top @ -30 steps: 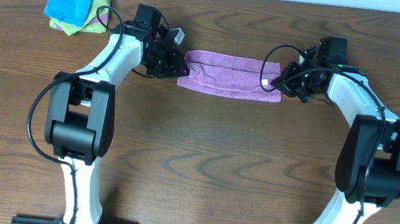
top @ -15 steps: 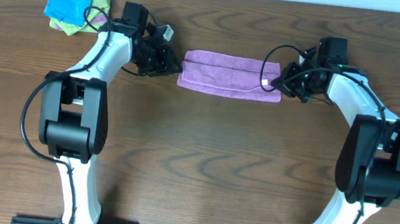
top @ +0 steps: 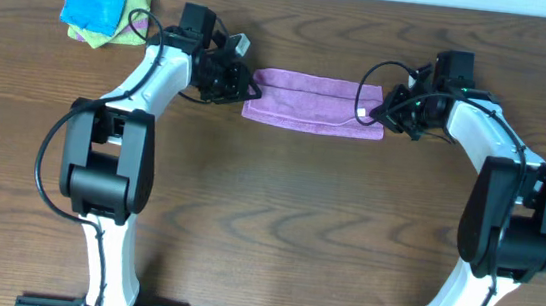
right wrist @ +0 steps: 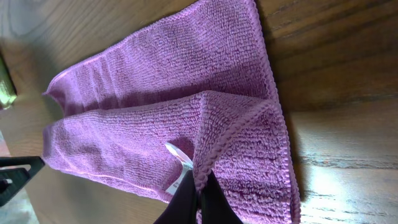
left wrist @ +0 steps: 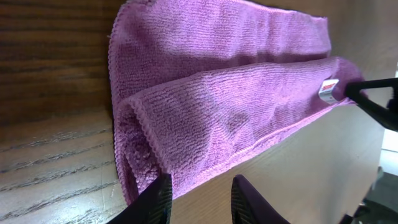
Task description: Fold the cloth
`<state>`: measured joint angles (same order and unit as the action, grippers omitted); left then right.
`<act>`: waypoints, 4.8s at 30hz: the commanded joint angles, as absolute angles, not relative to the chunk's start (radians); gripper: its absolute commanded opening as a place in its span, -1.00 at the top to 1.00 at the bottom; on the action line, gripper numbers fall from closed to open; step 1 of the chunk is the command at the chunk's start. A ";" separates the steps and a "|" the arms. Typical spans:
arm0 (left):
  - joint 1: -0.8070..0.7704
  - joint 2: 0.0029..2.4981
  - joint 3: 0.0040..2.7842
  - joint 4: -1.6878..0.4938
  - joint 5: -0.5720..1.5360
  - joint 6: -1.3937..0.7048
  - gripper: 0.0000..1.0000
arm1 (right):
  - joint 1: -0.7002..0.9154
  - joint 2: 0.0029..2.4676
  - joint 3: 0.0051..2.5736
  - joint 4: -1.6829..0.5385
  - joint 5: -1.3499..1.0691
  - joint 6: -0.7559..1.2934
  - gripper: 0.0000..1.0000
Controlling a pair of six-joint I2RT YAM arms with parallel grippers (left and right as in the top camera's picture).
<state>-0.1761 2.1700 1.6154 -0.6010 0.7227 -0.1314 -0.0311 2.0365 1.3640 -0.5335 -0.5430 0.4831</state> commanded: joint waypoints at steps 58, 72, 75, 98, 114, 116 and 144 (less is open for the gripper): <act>-0.237 2.186 1.585 -0.579 0.547 -0.129 0.88 | -0.031 2.048 1.377 -0.530 -0.577 0.493 0.97; -0.236 2.186 1.620 -0.417 0.550 -0.166 0.88 | -0.032 2.048 1.379 -0.412 -0.641 0.527 0.97; -0.234 2.186 1.626 -0.352 0.533 -0.190 0.88 | -0.033 2.048 1.380 -0.379 -0.640 0.546 0.97; -0.224 2.245 1.626 -0.282 0.529 -0.217 0.88 | -0.036 2.048 1.380 -0.408 -0.513 0.551 0.97; -0.224 2.250 1.626 -0.310 0.528 -0.217 0.88 | -0.031 2.063 1.380 -0.437 -0.441 0.515 0.97; -0.224 2.250 1.626 -0.310 0.528 -0.217 0.88 | -0.025 2.084 1.380 -0.438 -0.442 0.515 0.97; -0.220 2.250 1.626 -0.371 0.456 -0.179 -0.91 | -0.007 2.125 1.380 -0.351 -0.537 0.519 -0.06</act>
